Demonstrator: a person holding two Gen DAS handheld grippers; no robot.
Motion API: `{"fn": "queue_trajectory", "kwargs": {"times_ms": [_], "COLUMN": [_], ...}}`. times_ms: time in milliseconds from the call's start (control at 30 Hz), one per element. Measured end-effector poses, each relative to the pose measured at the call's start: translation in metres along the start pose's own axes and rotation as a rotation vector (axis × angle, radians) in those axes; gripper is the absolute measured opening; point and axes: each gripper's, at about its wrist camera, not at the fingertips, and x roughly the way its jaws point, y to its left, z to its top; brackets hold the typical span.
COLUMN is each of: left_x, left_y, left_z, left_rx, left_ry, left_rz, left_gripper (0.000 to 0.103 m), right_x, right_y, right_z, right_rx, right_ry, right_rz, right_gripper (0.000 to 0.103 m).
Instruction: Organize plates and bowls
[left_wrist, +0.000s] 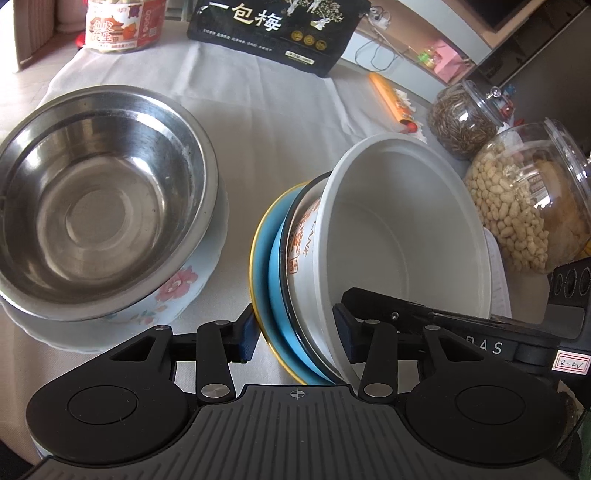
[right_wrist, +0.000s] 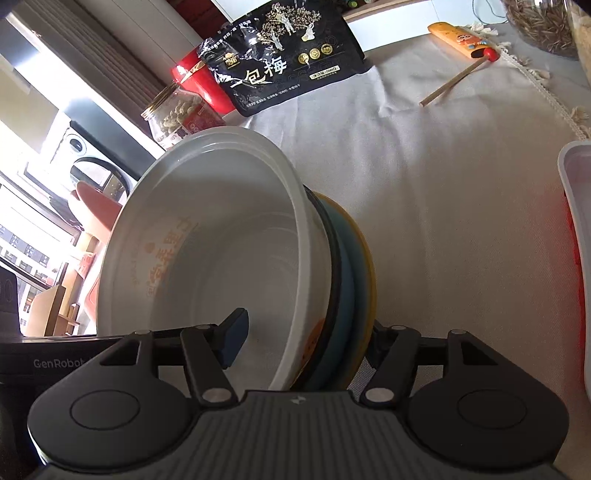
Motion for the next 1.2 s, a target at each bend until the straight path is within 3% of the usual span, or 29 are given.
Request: {"fn": "queue_trajectory", "kwargs": {"times_ms": [167,400,533,633,700,800,900,1100,1200], "left_x": [-0.013,-0.013,-0.011,-0.019,-0.021,-0.019,-0.016,-0.008,-0.002], "left_y": [0.007,0.005,0.01,0.012,0.008,0.003,0.002,0.004,0.004], "left_z": [-0.019,-0.017,-0.011,-0.003,0.002,0.009,0.012,0.023,0.024], "left_rx": [0.04,0.081,0.049,0.039,0.045,0.077,0.112,0.164,0.195], "left_ry": [0.047,0.015,0.037,0.016,0.025,0.054,0.075,0.115,0.147], "left_rz": [0.004,0.036,0.012,0.033,0.044,0.05,0.048,0.021,0.011], "left_gripper": [0.046,0.043,0.042,0.042,0.042,0.045,0.045,0.044,0.044], "right_x": [-0.007,-0.006,-0.009,0.0,0.005,0.003,-0.006,-0.018,-0.019], "right_y": [0.01,0.013,0.021,0.032,0.04,0.05,0.055,0.062,0.063], "right_z": [-0.024,-0.027,-0.01,0.015,0.026,0.026,0.014,-0.01,-0.014], "right_rx": [-0.024,-0.022,-0.085,-0.211,-0.297,-0.355,-0.35,-0.19,-0.19], "right_ry": [0.057,0.049,0.034,0.111,0.136,0.093,0.062,-0.231,-0.229], "right_rz": [0.046,0.06,-0.009,-0.055,-0.132,-0.293,-0.284,-0.387,-0.457], "right_gripper": [0.066,0.071,0.071,0.072,0.072,0.076,0.076,0.077,0.077]}}
